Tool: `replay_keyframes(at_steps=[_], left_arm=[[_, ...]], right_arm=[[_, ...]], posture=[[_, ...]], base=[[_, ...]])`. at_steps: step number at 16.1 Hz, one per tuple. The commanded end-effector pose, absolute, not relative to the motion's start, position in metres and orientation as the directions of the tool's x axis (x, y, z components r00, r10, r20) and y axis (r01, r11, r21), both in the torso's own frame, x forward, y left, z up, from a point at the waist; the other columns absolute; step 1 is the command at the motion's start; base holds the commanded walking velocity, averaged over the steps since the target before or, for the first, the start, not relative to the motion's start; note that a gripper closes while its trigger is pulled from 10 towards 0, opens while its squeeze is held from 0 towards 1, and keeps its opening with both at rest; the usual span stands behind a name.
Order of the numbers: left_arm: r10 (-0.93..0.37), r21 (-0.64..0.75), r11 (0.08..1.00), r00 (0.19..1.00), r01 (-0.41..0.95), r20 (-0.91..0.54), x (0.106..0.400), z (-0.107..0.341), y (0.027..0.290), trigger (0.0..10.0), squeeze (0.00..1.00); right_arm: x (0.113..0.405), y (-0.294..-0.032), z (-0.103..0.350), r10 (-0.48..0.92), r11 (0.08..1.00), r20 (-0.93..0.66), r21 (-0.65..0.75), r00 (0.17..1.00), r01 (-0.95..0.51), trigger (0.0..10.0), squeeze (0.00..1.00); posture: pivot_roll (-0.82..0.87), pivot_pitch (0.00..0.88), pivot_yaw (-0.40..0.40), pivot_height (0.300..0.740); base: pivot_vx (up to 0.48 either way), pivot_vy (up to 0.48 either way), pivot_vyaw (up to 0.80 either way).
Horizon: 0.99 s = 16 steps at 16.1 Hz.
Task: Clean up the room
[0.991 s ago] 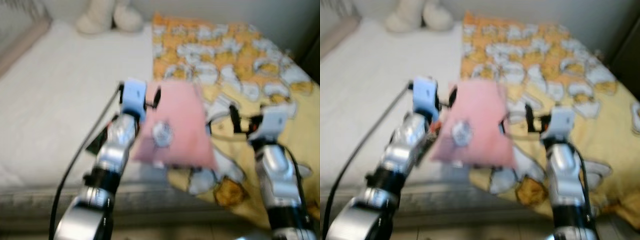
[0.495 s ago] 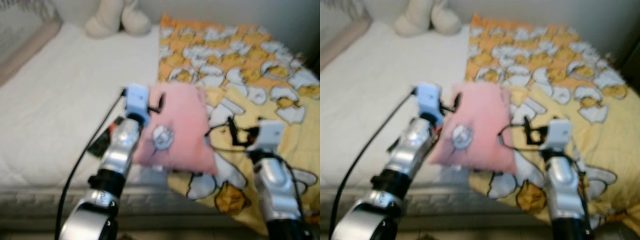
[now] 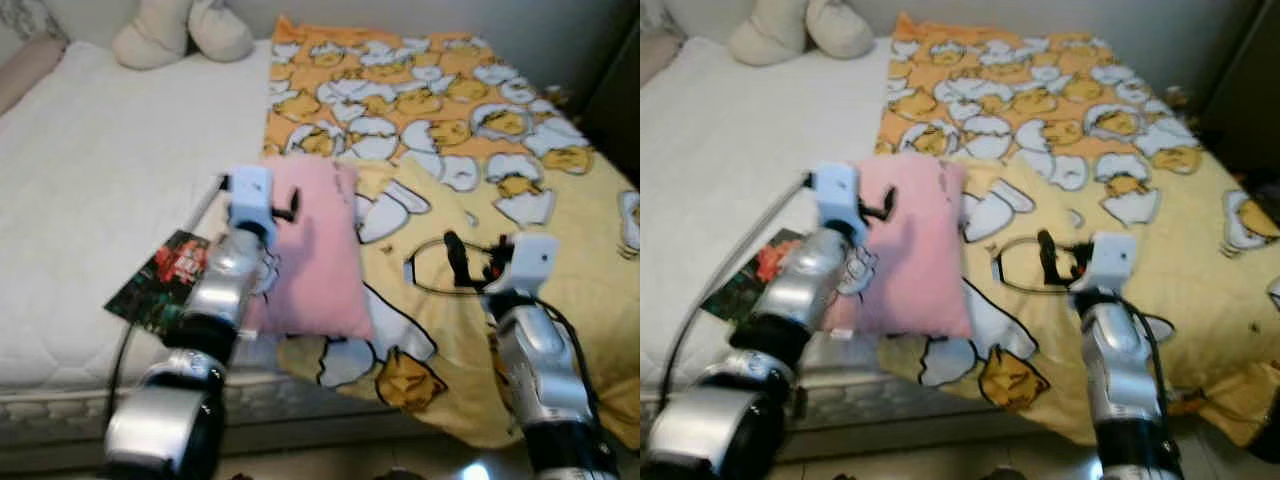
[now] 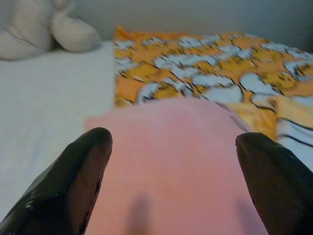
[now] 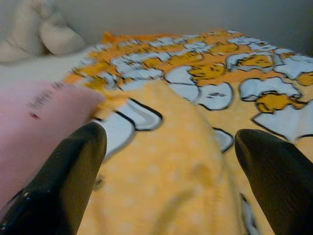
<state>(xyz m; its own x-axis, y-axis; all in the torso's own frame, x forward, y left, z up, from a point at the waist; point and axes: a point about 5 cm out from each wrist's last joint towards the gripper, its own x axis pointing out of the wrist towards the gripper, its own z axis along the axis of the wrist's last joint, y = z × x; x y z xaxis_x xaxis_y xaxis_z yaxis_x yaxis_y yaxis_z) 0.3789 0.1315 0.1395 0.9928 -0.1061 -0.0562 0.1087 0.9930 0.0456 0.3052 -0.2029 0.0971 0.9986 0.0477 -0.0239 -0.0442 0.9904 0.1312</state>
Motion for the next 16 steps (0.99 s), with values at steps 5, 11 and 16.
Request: replay_keyframes(at_steps=[5,11,16], left_arm=[[-0.183,-0.053,0.983,0.959,0.175,-0.217,0.396,0.169,0.166,10.0,0.00],[-0.172,-0.231,0.969,0.917,0.091,-0.360,0.391,0.153,0.193,10.0,0.00],[-0.211,-0.265,0.955,0.929,0.130,-0.304,0.401,0.176,0.181,10.0,0.00]], right_arm=[[0.342,-0.200,0.119,0.167,0.946,-0.071,0.293,0.983,-0.139,10.0,0.00],[0.357,-0.194,0.103,0.259,0.910,-0.179,0.375,0.949,-0.177,10.0,0.00],[0.373,-0.177,0.109,0.254,0.892,-0.153,0.418,0.955,-0.170,10.0,0.00]], posture=[[-0.02,0.000,0.002,0.740],[0.02,0.072,-0.037,0.740],[0.07,0.169,-0.045,0.740]], base=[[0.000,0.000,0.00],[0.000,0.000,0.00],[0.000,0.000,0.00]])
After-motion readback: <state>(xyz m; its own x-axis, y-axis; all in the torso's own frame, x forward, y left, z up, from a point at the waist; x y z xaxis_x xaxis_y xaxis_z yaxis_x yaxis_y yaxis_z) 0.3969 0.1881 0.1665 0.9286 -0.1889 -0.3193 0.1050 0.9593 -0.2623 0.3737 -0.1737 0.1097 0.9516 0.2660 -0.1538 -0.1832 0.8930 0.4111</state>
